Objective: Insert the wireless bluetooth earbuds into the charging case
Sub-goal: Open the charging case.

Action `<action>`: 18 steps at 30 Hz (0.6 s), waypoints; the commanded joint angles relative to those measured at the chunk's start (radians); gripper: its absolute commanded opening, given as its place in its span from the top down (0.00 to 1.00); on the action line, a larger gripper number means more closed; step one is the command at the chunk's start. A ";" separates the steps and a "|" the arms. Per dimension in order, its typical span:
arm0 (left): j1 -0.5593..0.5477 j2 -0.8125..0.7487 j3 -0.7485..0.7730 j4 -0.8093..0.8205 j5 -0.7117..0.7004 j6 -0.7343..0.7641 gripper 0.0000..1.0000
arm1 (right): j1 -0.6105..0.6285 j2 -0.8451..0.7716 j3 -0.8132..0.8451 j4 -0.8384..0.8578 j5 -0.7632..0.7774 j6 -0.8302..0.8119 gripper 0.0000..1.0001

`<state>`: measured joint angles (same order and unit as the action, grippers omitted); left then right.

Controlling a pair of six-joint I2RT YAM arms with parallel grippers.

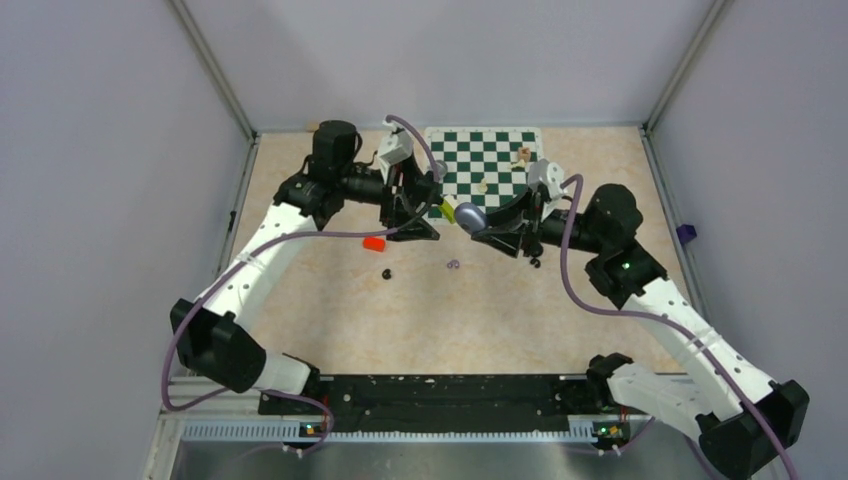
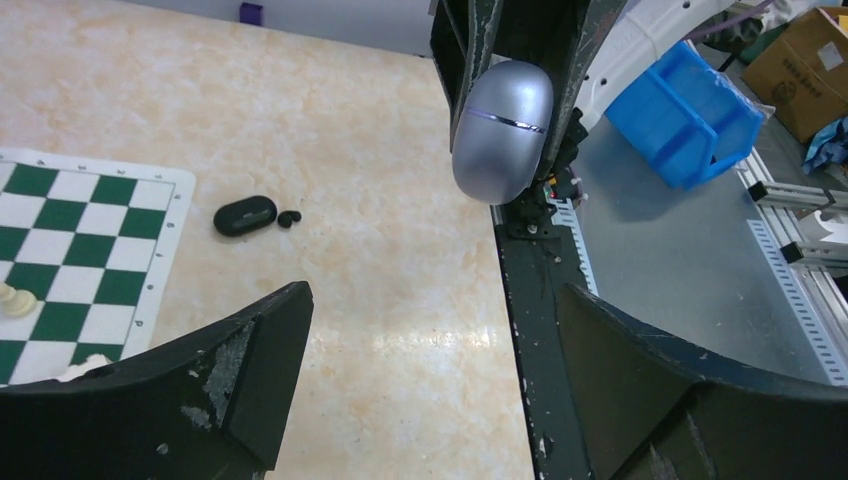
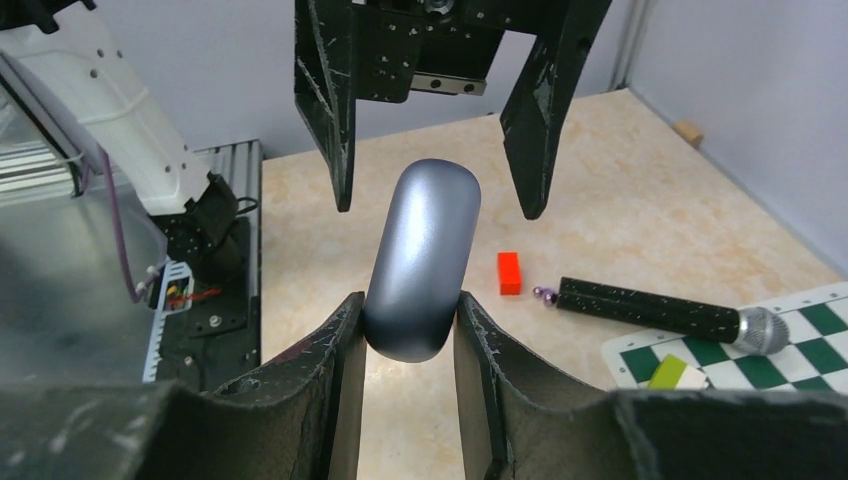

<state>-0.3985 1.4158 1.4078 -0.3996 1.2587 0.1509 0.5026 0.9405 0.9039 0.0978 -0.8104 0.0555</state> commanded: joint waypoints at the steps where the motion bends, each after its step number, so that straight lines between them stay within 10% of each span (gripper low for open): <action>1: -0.009 -0.036 -0.061 0.037 -0.017 0.042 0.03 | -0.007 0.015 -0.034 0.115 -0.071 0.031 0.86; 18: -0.080 -0.054 -0.151 0.158 0.000 -0.063 0.19 | -0.009 0.057 -0.111 0.219 -0.079 0.071 0.85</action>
<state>-0.4648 1.4040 1.2835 -0.2985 1.2373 0.0998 0.5007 1.0080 0.8143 0.2459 -0.8703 0.1272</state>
